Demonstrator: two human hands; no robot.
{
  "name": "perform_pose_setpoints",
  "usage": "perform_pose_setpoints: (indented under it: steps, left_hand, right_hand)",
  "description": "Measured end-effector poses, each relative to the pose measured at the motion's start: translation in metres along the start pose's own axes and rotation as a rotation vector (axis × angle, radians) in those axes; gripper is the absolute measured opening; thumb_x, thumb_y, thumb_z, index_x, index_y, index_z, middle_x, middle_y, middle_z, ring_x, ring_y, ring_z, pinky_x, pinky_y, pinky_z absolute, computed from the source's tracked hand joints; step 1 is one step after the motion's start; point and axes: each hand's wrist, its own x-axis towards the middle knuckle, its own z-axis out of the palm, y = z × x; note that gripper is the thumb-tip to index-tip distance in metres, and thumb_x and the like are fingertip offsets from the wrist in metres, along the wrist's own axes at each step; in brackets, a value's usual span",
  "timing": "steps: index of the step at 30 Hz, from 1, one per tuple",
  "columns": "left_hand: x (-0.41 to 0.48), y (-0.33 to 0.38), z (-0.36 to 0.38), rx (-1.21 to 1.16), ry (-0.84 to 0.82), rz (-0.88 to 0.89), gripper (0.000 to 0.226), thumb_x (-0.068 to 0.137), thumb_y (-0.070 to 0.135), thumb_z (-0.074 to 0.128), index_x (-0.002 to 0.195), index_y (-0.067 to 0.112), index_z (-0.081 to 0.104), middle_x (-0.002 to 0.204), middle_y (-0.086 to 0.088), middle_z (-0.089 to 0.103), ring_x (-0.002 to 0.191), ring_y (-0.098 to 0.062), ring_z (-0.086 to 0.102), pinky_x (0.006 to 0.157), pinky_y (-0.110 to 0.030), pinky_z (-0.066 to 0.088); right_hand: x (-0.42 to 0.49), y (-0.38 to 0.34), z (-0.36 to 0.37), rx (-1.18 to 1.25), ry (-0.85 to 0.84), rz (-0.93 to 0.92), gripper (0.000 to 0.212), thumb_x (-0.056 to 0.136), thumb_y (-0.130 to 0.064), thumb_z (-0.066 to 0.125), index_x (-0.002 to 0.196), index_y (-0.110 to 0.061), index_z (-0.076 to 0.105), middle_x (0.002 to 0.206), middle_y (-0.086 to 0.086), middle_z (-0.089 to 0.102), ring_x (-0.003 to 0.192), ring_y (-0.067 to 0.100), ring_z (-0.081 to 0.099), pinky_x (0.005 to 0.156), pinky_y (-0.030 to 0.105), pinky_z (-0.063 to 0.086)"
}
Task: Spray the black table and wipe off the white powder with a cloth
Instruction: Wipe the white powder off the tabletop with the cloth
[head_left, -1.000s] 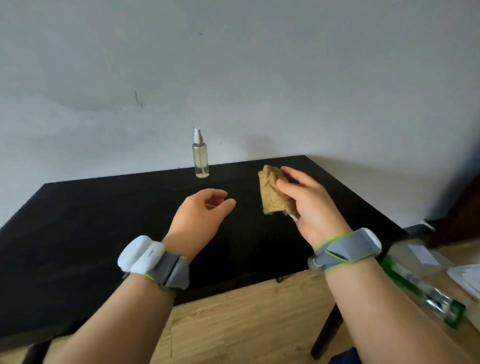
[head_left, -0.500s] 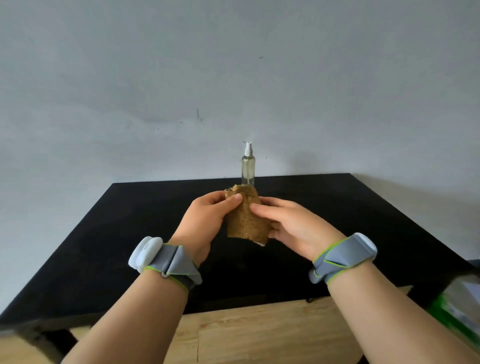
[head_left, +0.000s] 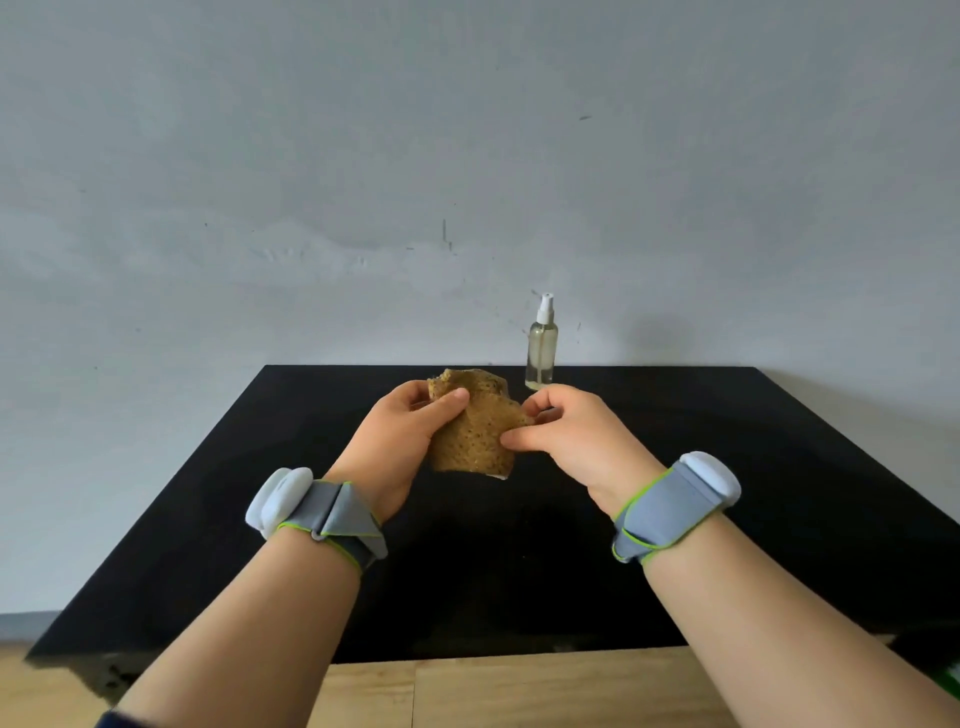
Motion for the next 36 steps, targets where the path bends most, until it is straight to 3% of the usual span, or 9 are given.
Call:
perform_pose_setpoints:
  steps: [8, 12, 20, 23, 25, 27, 31, 34, 36]
  left_hand:
    - [0.004, -0.007, -0.001, -0.014, -0.033, -0.025, 0.027, 0.088, 0.011, 0.065, 0.114, 0.007, 0.063, 0.112, -0.012, 0.07, 0.107, -0.027, 0.066, 0.095, -0.043, 0.053]
    - [0.005, -0.007, 0.003, 0.002, -0.045, -0.03, 0.027, 0.089, 0.014, 0.065, 0.116, 0.009, 0.063, 0.113, -0.011, 0.071, 0.106, -0.026, 0.067, 0.095, -0.043, 0.053]
    - [-0.009, 0.001, 0.005, 0.081, -0.274, -0.068, 0.041, 0.079, -0.003, 0.071, 0.118, 0.005, 0.06, 0.108, -0.012, 0.07, 0.095, -0.024, 0.07, 0.076, -0.031, 0.06]
    - [-0.012, 0.0, 0.005, 0.111, -0.309, -0.144, 0.038, 0.08, -0.004, 0.068, 0.116, 0.006, 0.061, 0.108, -0.013, 0.071, 0.097, -0.025, 0.069, 0.081, -0.033, 0.059]
    - [-0.015, -0.003, 0.007, 0.16, -0.325, -0.186, 0.037, 0.08, -0.004, 0.069, 0.116, 0.006, 0.062, 0.11, -0.014, 0.071, 0.102, -0.027, 0.069, 0.088, -0.037, 0.056]
    - [-0.018, -0.007, 0.009, 0.189, -0.322, -0.203, 0.038, 0.08, -0.004, 0.069, 0.115, 0.006, 0.063, 0.113, -0.015, 0.071, 0.105, -0.029, 0.068, 0.094, -0.041, 0.054]
    - [-0.024, -0.009, 0.009, 0.194, -0.32, -0.223, 0.039, 0.08, -0.008, 0.067, 0.118, 0.004, 0.063, 0.115, -0.016, 0.07, 0.108, -0.031, 0.067, 0.096, -0.043, 0.053]
    - [-0.029, -0.008, 0.014, 0.302, -0.342, -0.257, 0.04, 0.079, -0.004, 0.07, 0.117, 0.007, 0.063, 0.113, -0.013, 0.071, 0.103, -0.028, 0.069, 0.09, -0.038, 0.056]
    - [-0.031, -0.012, 0.018, 0.551, -0.303, -0.234, 0.04, 0.076, 0.008, 0.077, 0.113, 0.013, 0.064, 0.108, -0.007, 0.072, 0.097, -0.021, 0.07, 0.085, -0.032, 0.057]
  right_hand:
    - [-0.004, 0.002, -0.001, -0.059, 0.082, -0.139, 0.012, 0.077, -0.014, 0.077, 0.083, -0.011, 0.067, 0.09, 0.008, 0.068, 0.083, 0.018, 0.063, 0.071, 0.027, 0.05]
    - [-0.005, -0.001, -0.003, -0.17, 0.103, -0.237, 0.012, 0.082, -0.017, 0.072, 0.081, -0.016, 0.06, 0.086, 0.002, 0.064, 0.074, 0.011, 0.057, 0.062, 0.02, 0.041]
    - [-0.003, 0.002, -0.012, -0.123, 0.047, -0.123, 0.013, 0.086, -0.022, 0.069, 0.093, -0.013, 0.063, 0.089, 0.011, 0.071, 0.084, 0.025, 0.067, 0.079, 0.038, 0.053]
    - [-0.006, 0.004, -0.013, -0.176, 0.005, -0.096, 0.012, 0.086, -0.023, 0.07, 0.089, -0.014, 0.062, 0.081, 0.008, 0.068, 0.076, 0.022, 0.064, 0.071, 0.034, 0.051]
    - [-0.008, 0.008, -0.015, -0.215, -0.043, -0.07, 0.012, 0.085, -0.024, 0.071, 0.089, -0.018, 0.062, 0.087, 0.007, 0.071, 0.082, 0.023, 0.069, 0.079, 0.038, 0.056]
    - [-0.011, 0.016, -0.021, -0.152, -0.115, -0.002, 0.021, 0.084, -0.026, 0.073, 0.1, -0.019, 0.062, 0.095, 0.005, 0.073, 0.09, 0.022, 0.071, 0.088, 0.043, 0.057]
    - [-0.021, 0.026, -0.035, -0.027, -0.322, 0.106, 0.064, 0.078, -0.029, 0.079, 0.135, -0.027, 0.05, 0.11, -0.003, 0.071, 0.099, 0.017, 0.069, 0.097, 0.042, 0.053]
    - [-0.032, 0.024, -0.034, -0.308, -0.286, 0.008, 0.079, 0.075, -0.035, 0.081, 0.143, -0.034, 0.041, 0.128, -0.009, 0.055, 0.106, 0.009, 0.06, 0.1, 0.033, 0.046]
    - [-0.04, 0.021, -0.027, -0.509, -0.158, -0.144, 0.07, 0.077, -0.035, 0.079, 0.138, -0.037, 0.044, 0.124, -0.01, 0.049, 0.108, 0.009, 0.055, 0.095, 0.03, 0.046]
